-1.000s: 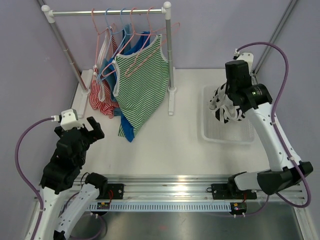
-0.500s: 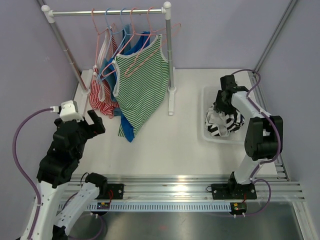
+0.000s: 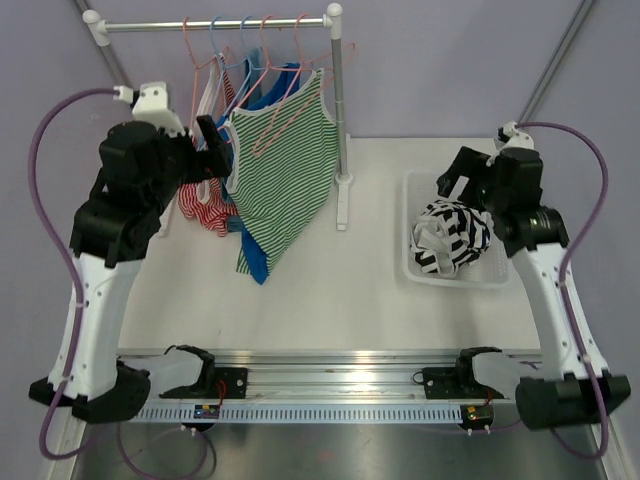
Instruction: Remove the tank top from the hanger
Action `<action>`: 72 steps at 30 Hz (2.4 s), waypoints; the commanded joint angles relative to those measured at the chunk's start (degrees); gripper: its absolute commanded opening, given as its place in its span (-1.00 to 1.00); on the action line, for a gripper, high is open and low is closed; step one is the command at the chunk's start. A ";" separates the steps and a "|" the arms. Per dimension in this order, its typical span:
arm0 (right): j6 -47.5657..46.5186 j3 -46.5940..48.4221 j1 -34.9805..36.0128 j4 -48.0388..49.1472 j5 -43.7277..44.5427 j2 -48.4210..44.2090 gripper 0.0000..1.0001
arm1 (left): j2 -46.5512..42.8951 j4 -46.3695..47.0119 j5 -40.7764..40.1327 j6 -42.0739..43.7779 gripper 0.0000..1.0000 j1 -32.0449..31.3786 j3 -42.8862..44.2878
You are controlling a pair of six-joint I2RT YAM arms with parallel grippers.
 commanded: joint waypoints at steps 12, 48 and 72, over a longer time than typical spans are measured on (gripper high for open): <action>10.01 -23.36 -0.29 18.18 -46.28 -23.49 0.61 | 27.22 14.97 9.11 12.29 0.98 0.26 21.62; 8.52 -26.80 2.43 18.63 -46.29 -24.64 0.55 | 45.88 11.89 18.43 17.31 -0.01 1.93 37.45; 8.17 -26.97 2.96 18.28 -46.82 -25.08 0.54 | 43.33 15.06 16.06 11.34 -1.00 1.85 35.96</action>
